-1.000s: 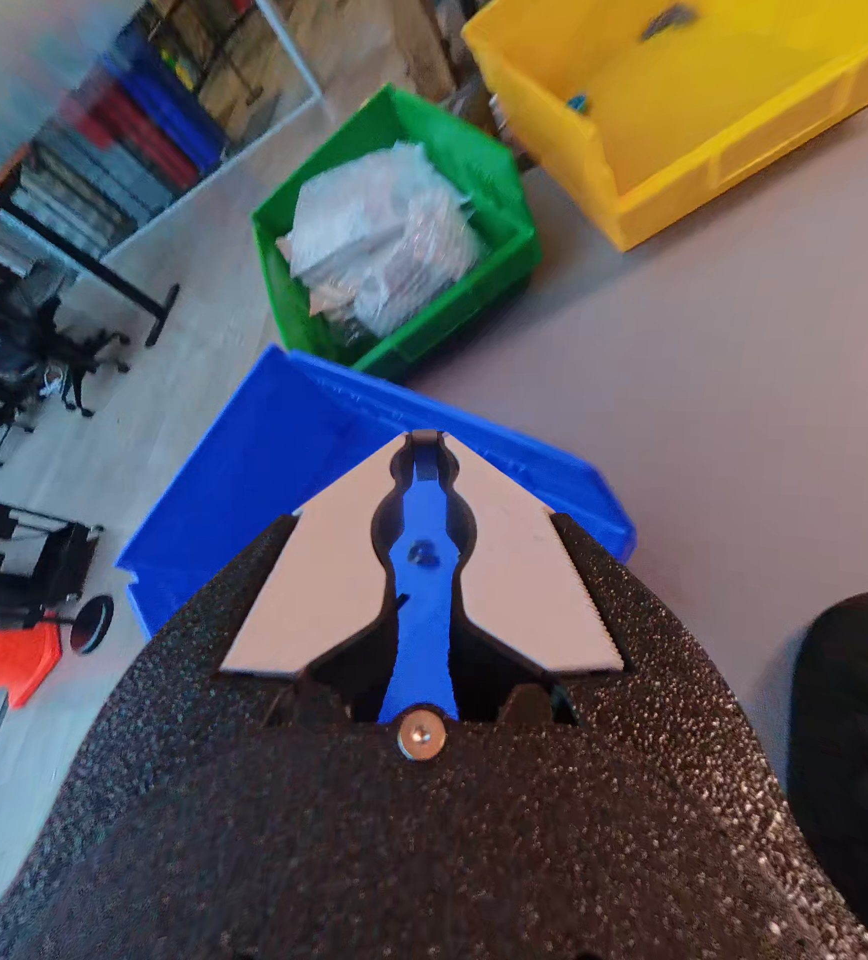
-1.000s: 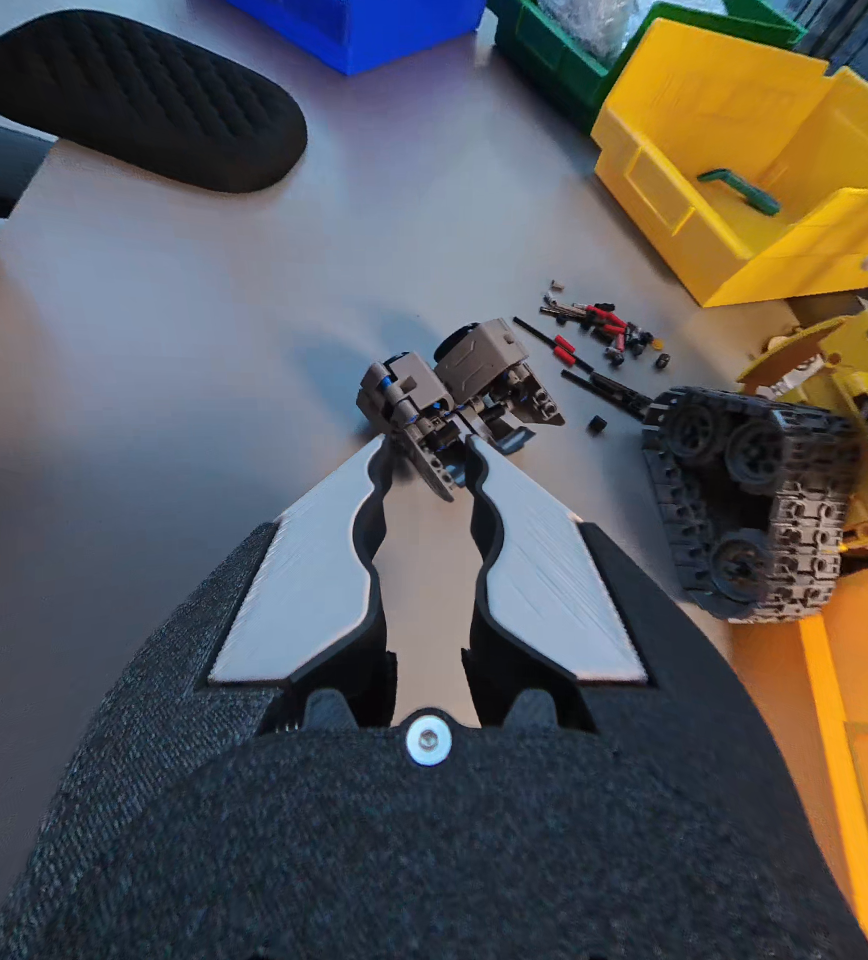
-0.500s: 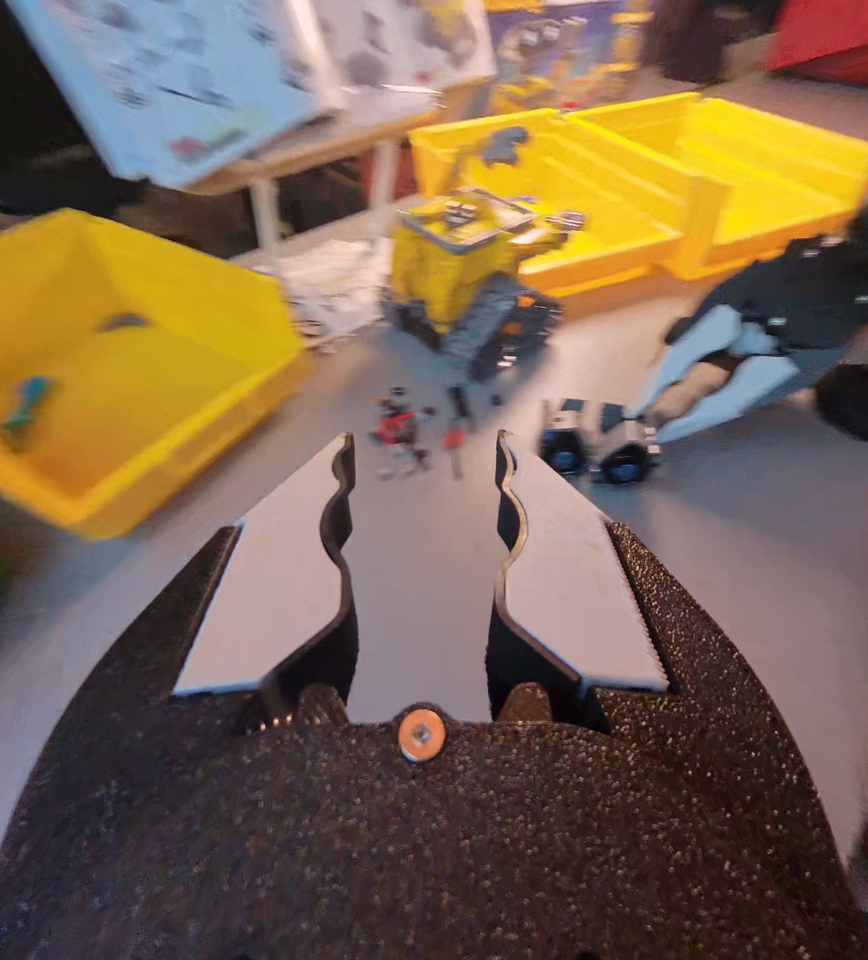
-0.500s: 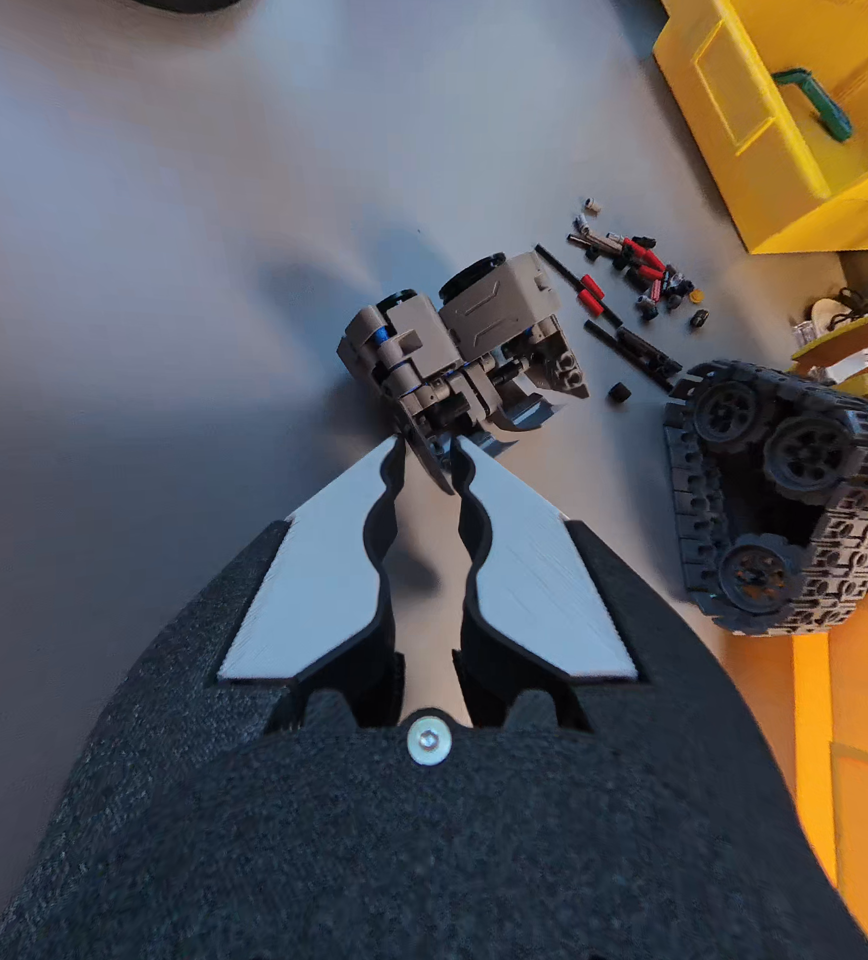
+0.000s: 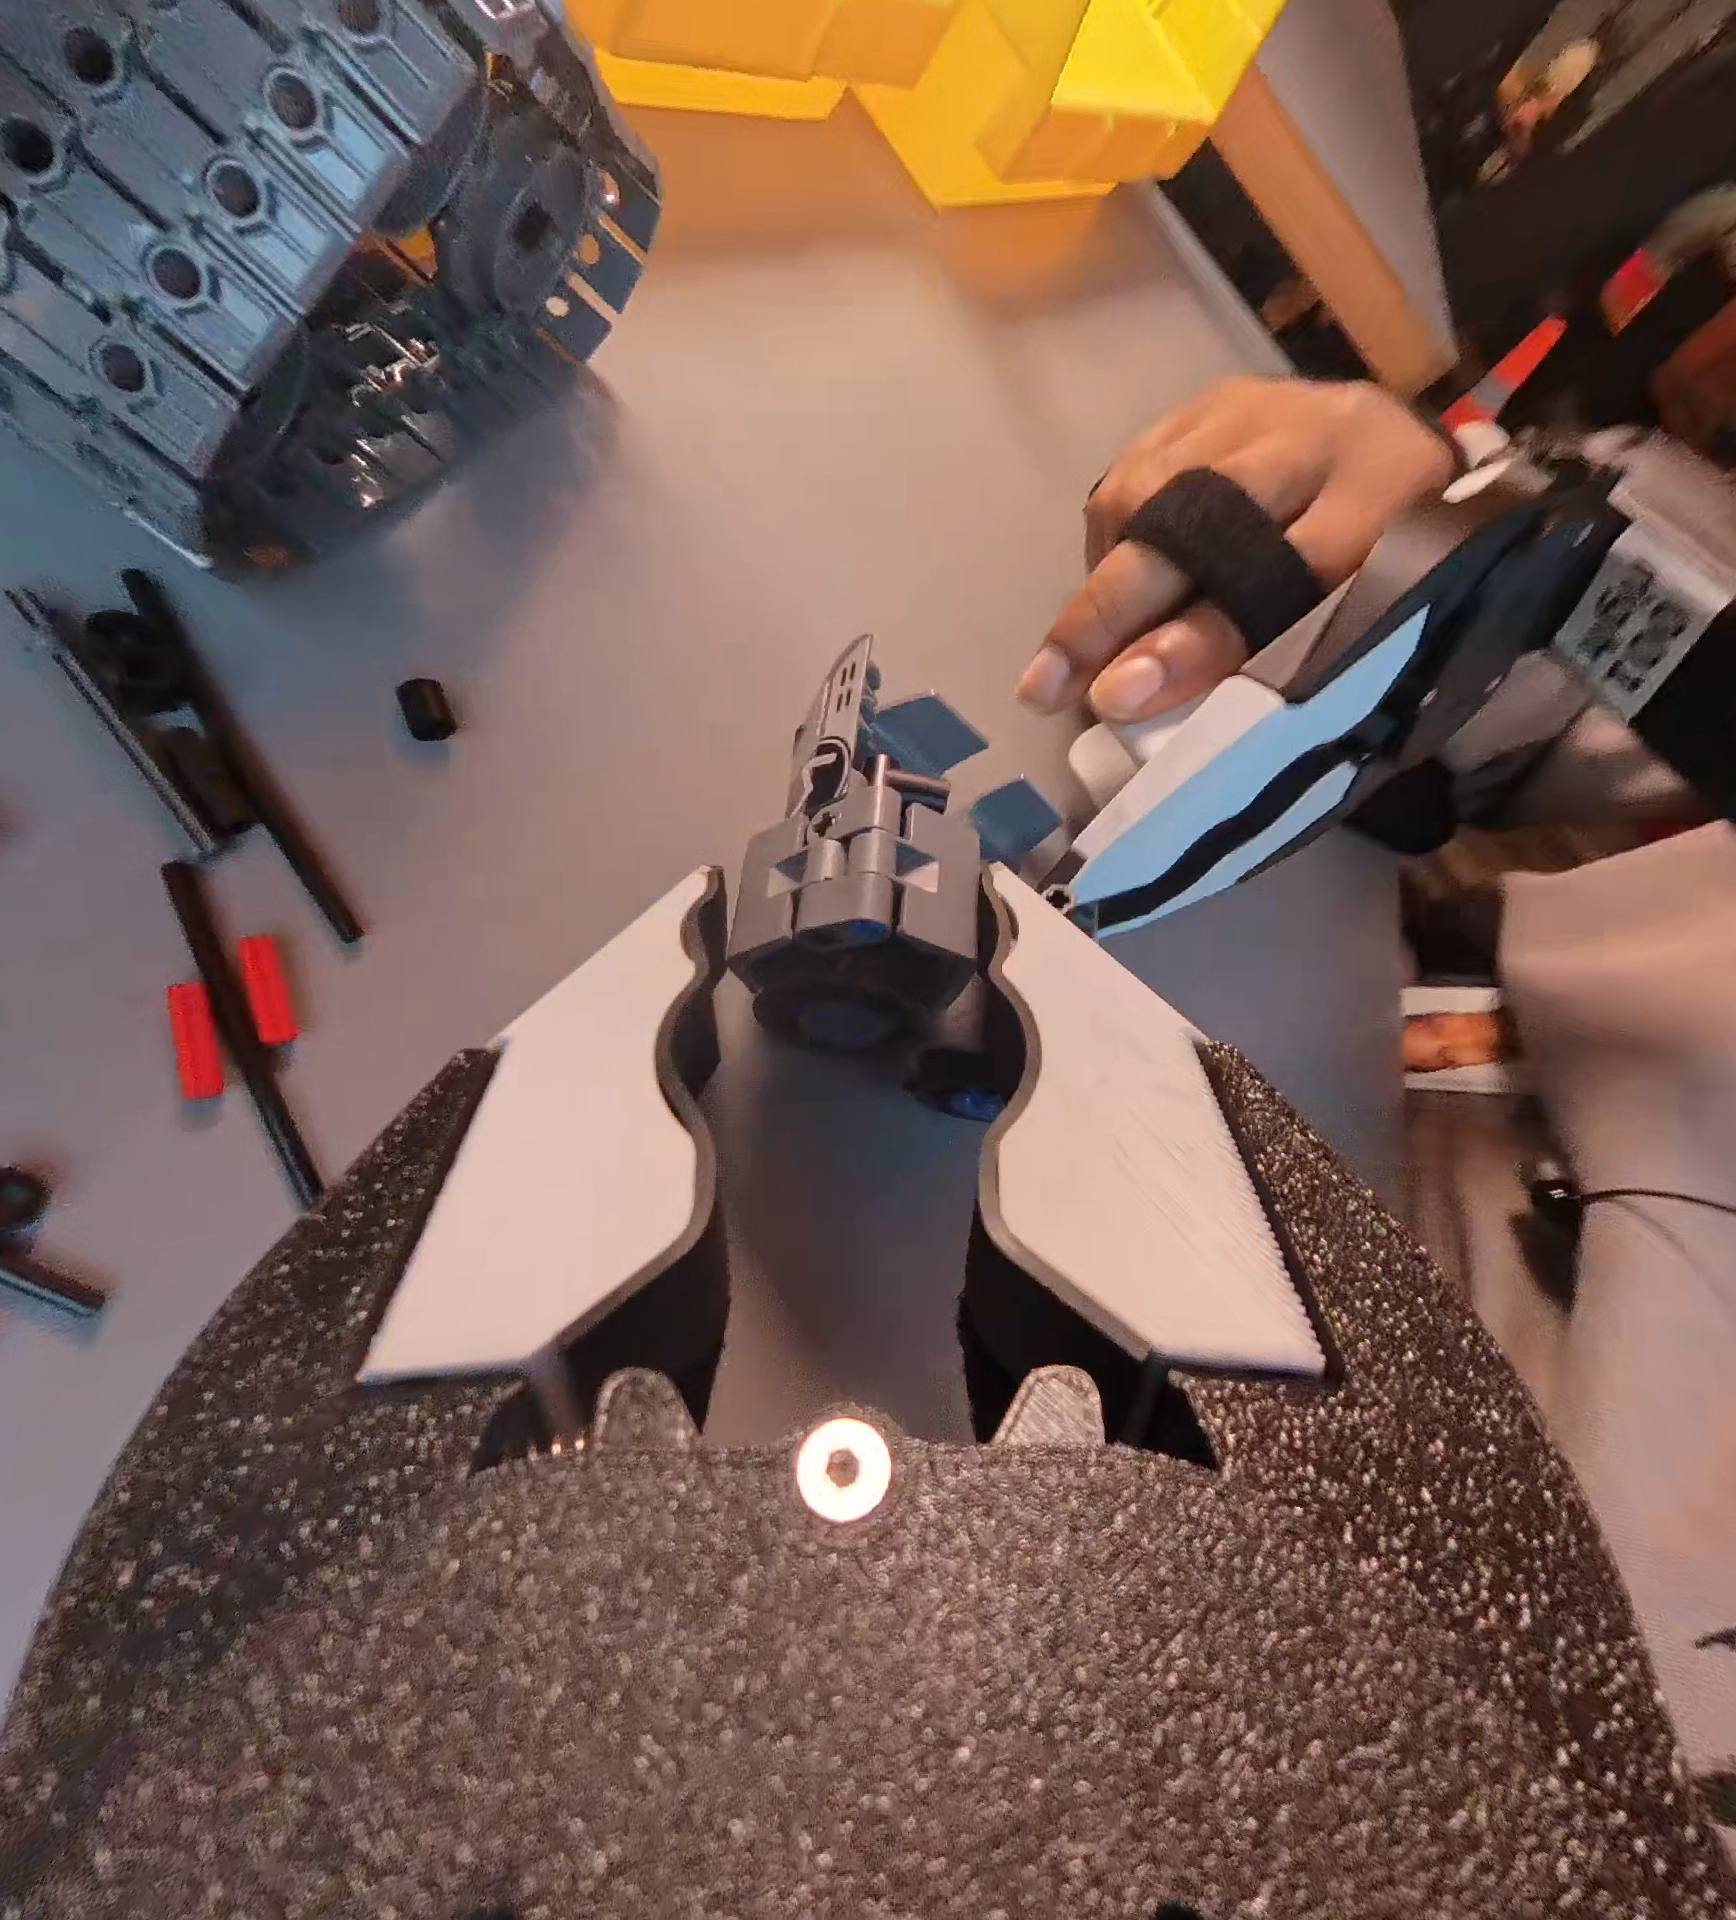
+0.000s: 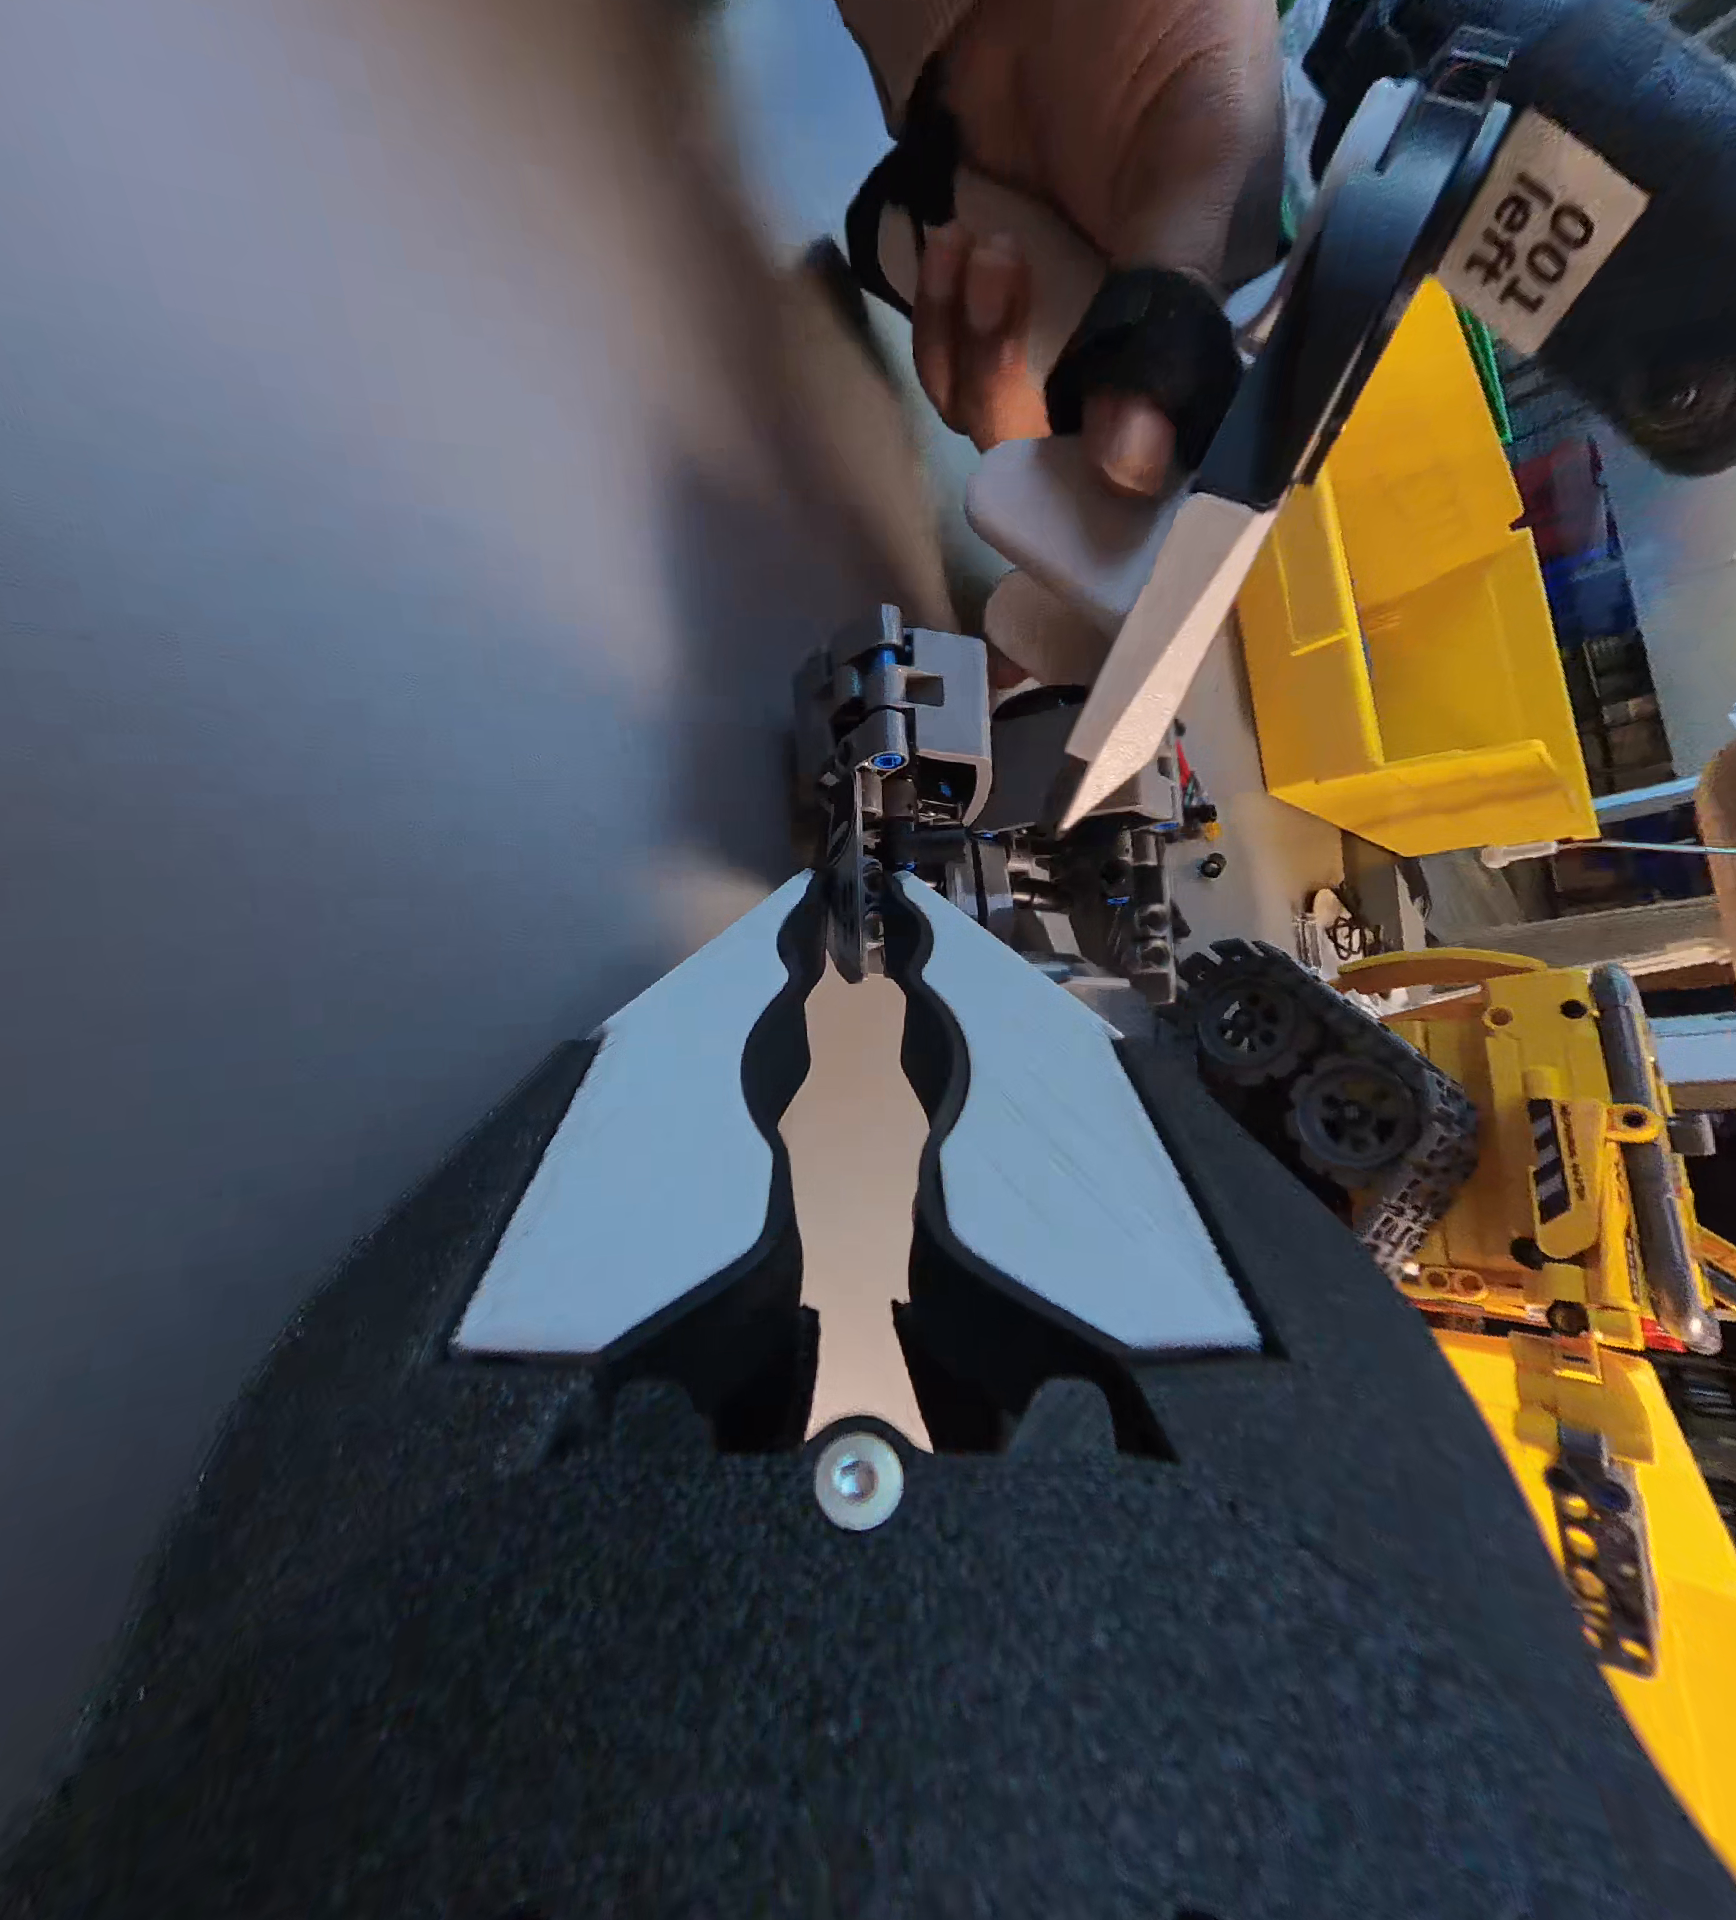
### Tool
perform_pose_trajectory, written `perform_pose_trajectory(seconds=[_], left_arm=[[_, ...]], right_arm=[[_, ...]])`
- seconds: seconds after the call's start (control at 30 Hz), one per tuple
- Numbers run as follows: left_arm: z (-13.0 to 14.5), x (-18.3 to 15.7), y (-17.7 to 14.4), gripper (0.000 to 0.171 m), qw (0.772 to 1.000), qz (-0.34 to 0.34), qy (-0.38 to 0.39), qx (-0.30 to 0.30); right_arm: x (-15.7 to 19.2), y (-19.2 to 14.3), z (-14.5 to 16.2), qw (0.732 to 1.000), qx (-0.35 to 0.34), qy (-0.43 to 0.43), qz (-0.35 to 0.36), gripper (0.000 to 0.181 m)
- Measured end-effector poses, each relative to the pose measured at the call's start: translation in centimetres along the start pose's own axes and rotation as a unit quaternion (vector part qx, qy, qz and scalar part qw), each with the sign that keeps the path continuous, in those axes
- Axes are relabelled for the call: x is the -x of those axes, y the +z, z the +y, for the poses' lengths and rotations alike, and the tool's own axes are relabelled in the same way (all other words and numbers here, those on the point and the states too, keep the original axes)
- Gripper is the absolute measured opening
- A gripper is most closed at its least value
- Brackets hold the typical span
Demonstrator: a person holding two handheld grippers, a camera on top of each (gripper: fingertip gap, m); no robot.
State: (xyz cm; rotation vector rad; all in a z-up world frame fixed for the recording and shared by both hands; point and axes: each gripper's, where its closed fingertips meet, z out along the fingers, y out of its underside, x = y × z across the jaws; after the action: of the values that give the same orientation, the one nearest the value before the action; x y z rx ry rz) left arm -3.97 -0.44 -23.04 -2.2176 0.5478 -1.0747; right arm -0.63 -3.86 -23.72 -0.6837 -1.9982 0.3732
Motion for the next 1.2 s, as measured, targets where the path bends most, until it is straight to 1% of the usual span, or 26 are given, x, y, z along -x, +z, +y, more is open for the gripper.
perform_pose_trajectory(seconds=[0.07, 0.13, 0.17, 0.23, 0.27, 0.3, 0.33, 0.4, 0.43, 0.47, 0.53, 0.57, 0.6, 0.63, 0.87, 1.03, 1.1, 1.2], left_arm=[[-0.1, -0.1, -0.1, 0.046, 0.999, -0.022, 0.038, -0.003], [-0.2, -0.4, -0.2, 0.046, 0.995, -0.045, 0.086, -0.01], [-0.2, -0.6, -0.3, 0.046, 0.992, -0.058, 0.11, -0.014], [-0.2, -1.1, -0.5, 0.046, 0.985, -0.08, 0.154, -0.016], [-0.2, -1.3, -0.5, 0.046, 0.981, -0.089, 0.173, -0.017], [-0.1, -1.5, -0.5, 0.046, 0.978, -0.095, 0.185, -0.018], [-0.1, -1.7, -0.5, 0.046, 0.977, -0.098, 0.19, -0.018], [-0.1, -1.9, -0.3, 0.046, 0.976, -0.1, 0.19, -0.018], [-0.1, -2.0, -0.2, 0.046, 0.978, -0.099, 0.182, -0.016], [0.0, -2.0, 0.0, 0.046, 0.98, -0.098, 0.171, -0.017], [0.1, -2.2, 0.2, 0.046, 0.984, -0.089, 0.151, -0.018], [0.2, -1.9, 0.3, 0.046, 0.985, -0.095, 0.143, -0.015], [0.3, -1.8, 0.2, 0.046, 0.985, -0.097, 0.139, -0.017], [0.2, -2.1, 0.2, 0.046, 0.988, -0.084, 0.129, -0.023], [0.9, -1.8, 0.5, 0.045, 0.995, -0.073, 0.066, -0.011], [1.7, -1.6, 0.6, 0.045, 0.998, -0.058, 0.035, 0.01], [1.7, -1.6, 0.6, 0.045, 0.999, -0.041, 0.008, 0.008], [1.8, -1.5, 0.5, 0.045, 0.999, -0.039, 0.002, 0.015]], right_arm=[[0.0, -0.1, 0.2, 1.0, -0.002, 0.018, -0.005, 0.01], [0.3, -0.5, 0.0, 0.995, -0.02, 0.089, -0.039, 0.013], [0.3, -0.9, -0.6, 0.987, -0.045, 0.141, -0.06, 0.02], [-1.1, -2.5, -2.4, 0.956, -0.124, 0.252, -0.087, 0.026], [-2.3, -3.4, -3.0, 0.938, -0.155, 0.296, -0.088, 0.028], [-3.6, -3.9, -3.0, 0.928, -0.169, 0.324, -0.072, 0.027], [-4.5, -4.0, -2.7, 0.927, -0.167, 0.332, -0.055, 0.027], [-5.0, -3.3, -2.1, 0.94, -0.132, 0.315, -0.022, 0.024], [-5.0, -2.5, -1.4, 0.948, -0.096, 0.304, -0.002, 0.02], [-4.6, -1.8, -0.9, 0.956, -0.067, 0.287, 0.005, 0.02], [-4.0, -0.7, -0.6, 0.967, -0.032, 0.253, 0.014, 0.02], [-3.9, -0.5, -0.5, 0.971, -0.021, 0.239, 0.021, 0.017], [-4.2, -0.4, -0.4, 0.972, -0.014, 0.231, 0.035, 0.017], [-4.6, -0.3, 0.0, 0.972, -0.002, 0.229, 0.048, 0.015], [-4.3, 0.7, 0.5, 0.983, 0.044, 0.166, 0.06, 0.013], [-4.4, 1.1, 0.6, 0.992, 0.071, 0.054, 0.089, 0.006], [-4.5, 1.1, 0.5, 0.991, 0.074, 0.038, 0.1, 0.006], [-4.5, 1.3, 0.3, 0.991, 0.08, 0.003, 0.11, 0.007]])
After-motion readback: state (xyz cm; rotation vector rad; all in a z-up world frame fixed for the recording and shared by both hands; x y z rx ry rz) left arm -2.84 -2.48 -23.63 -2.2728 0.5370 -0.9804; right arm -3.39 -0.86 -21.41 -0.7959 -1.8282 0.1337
